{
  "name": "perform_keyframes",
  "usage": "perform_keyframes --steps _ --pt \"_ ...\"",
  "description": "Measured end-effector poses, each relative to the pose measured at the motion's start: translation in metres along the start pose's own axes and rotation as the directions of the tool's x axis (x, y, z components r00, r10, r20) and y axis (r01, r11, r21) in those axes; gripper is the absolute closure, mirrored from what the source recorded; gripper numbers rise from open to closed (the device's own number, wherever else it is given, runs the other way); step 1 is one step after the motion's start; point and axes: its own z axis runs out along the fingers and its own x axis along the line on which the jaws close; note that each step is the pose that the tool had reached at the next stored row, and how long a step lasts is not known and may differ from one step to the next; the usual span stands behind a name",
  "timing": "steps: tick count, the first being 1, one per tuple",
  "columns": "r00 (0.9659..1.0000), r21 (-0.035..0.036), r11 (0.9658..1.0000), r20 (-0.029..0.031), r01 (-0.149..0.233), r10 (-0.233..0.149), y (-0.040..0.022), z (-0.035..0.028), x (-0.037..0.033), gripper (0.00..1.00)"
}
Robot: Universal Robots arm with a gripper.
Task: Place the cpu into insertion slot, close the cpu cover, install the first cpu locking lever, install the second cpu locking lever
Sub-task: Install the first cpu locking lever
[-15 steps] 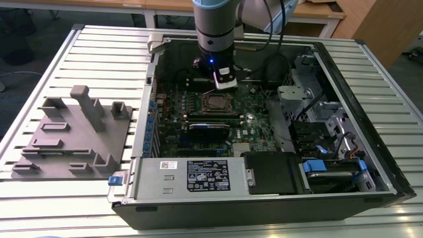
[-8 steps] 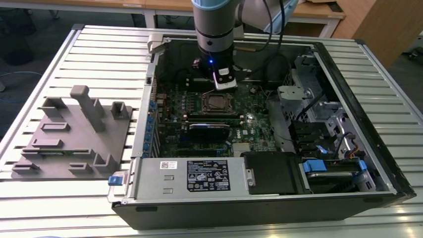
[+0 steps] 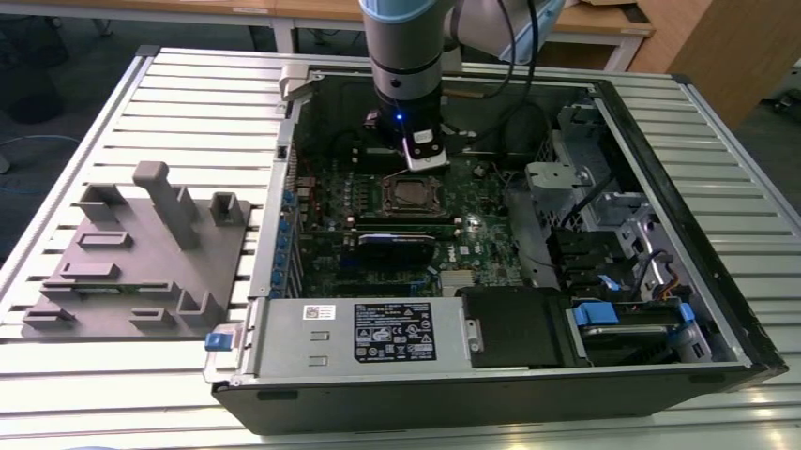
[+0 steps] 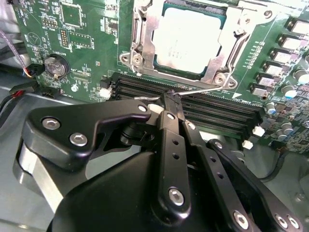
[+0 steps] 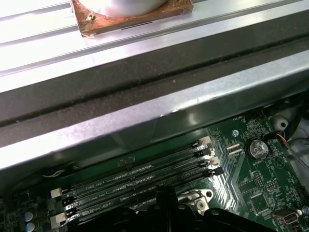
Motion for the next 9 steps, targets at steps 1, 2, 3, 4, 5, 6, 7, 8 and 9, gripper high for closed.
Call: perform_keyframes --steps 1,2,3,4,5,6,7,8,9 --pt "1.0 -0.0037 1.0 -0.0009 0.0 0.0 0.0 0.0003 0.0 0.9" --pt "1.0 -0.0064 1.0 -0.0016 -0.001 0.001 -0.0001 0.0006 0.0 0.9" --pt "1.0 -0.0074 1.0 -0.0017 -0.001 0.001 -0.0001 0.0008 0.0 0.9" --pt "1.0 -0.0074 1.0 -0.0018 -0.001 0.001 -0.0001 0.0008 0.0 0.9" --pt "1.0 -0.0073 1.0 -0.0018 -0.001 0.001 -0.0001 0.0008 0.0 0.9" --pt "1.0 -0.0073 1.0 -0.0019 -0.001 0.001 -0.0001 0.0008 0.0 0.9" --pt "1.0 -0.0074 1.0 -0.0018 -0.001 0.001 -0.0002 0.0008 0.0 0.9" --pt "1.0 -0.0074 1.0 -0.0015 -0.001 0.001 -0.0002 0.0009 0.0 0.9" --pt "1.0 -0.0081 1.0 0.0002 0.0 0.0 -0.0003 0.0011 0.0 0.9"
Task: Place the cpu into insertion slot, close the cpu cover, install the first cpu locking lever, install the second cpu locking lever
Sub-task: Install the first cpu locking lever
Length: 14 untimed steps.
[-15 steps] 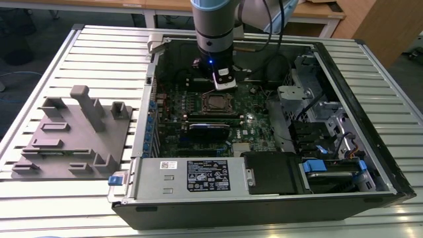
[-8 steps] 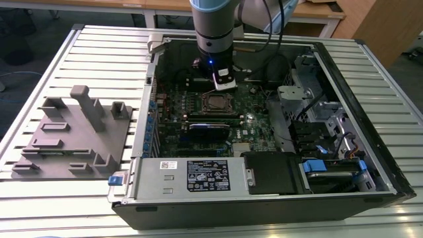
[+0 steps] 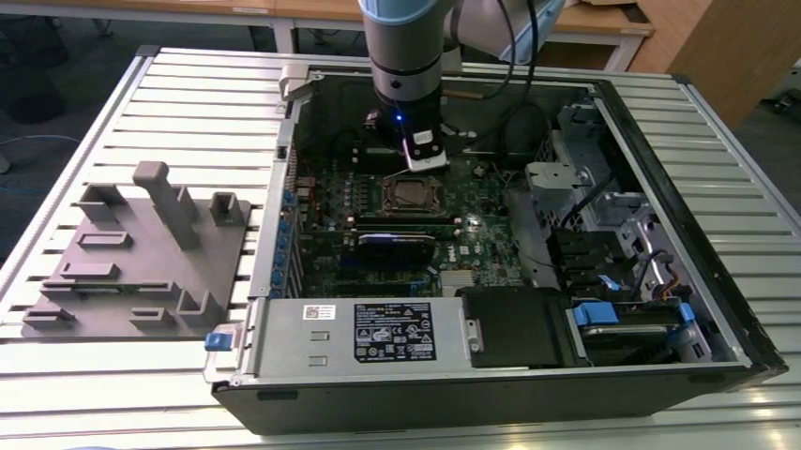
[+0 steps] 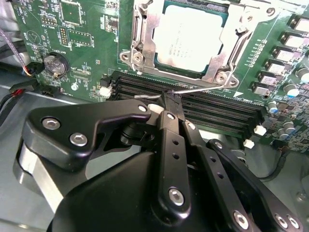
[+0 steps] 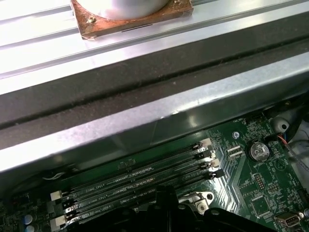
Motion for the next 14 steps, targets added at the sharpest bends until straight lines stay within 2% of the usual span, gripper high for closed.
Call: perform_keyframes --steps 5,10,14 --pt "0.9997 -0.0081 1.0 0.0225 0.006 -0.006 -0.0008 0.0026 0.0002 0.9" --pt "0.9995 -0.01 0.9999 0.0303 0.008 -0.008 -0.001 0.0034 0.0002 0.9" --pt "0.9991 -0.012 0.9999 0.0412 0.011 -0.011 -0.0013 0.0046 0.0003 0.9"
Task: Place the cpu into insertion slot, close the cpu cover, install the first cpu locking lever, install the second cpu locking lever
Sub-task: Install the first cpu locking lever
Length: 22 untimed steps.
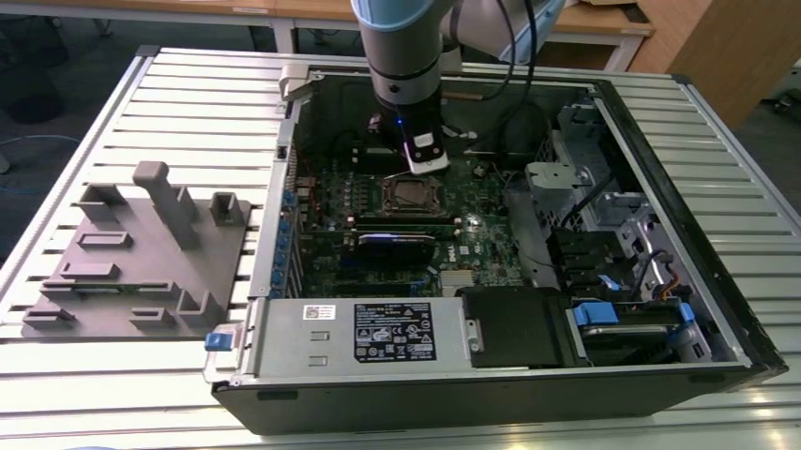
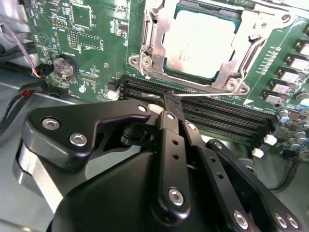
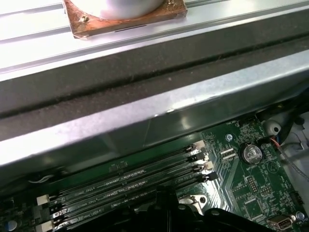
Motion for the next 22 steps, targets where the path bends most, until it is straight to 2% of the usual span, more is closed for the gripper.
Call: perform_keyframes --steps 2,7,12,22 --pt "1.0 -0.0016 1.0 0.0048 0.001 -0.001 -0.0002 0.0008 0.0 0.9" --pt "1.0 -0.003 1.0 0.0089 0.003 -0.002 -0.0005 0.0017 0.0002 0.9" --pt "0.9998 -0.0049 1.0 0.0179 0.005 -0.005 -0.0008 0.0025 0.0002 0.9" --pt "0.9998 -0.0055 1.0 0.0199 0.004 -0.004 -0.0014 0.0012 0.0029 0.9"
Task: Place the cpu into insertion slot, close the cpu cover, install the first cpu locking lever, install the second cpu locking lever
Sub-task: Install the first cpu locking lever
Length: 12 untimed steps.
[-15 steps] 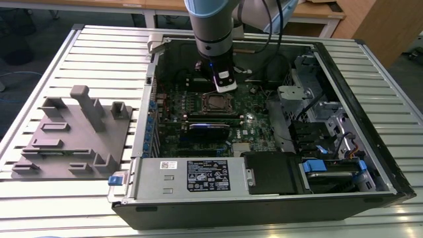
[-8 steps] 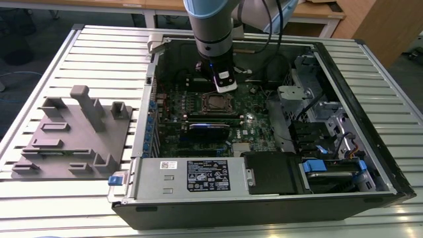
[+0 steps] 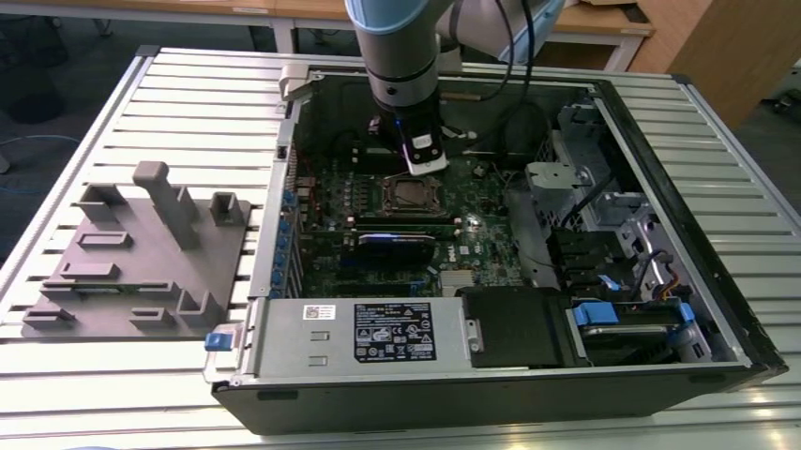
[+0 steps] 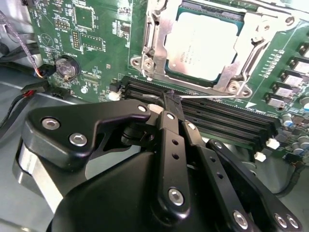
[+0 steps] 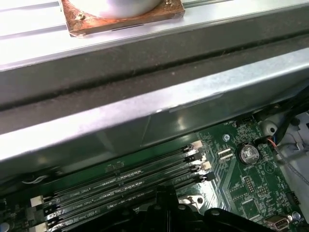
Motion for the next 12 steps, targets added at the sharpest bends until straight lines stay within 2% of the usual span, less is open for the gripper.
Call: perform_keyframes --steps 3,12 --pt "1.0 -0.0001 1.0 0.0017 -0.001 0.001 -0.0009 -0.0009 0.003 0.9" --pt "1.0 -0.0008 1.0 0.0073 -0.006 0.006 -0.0007 -0.001 0.0054 0.9"
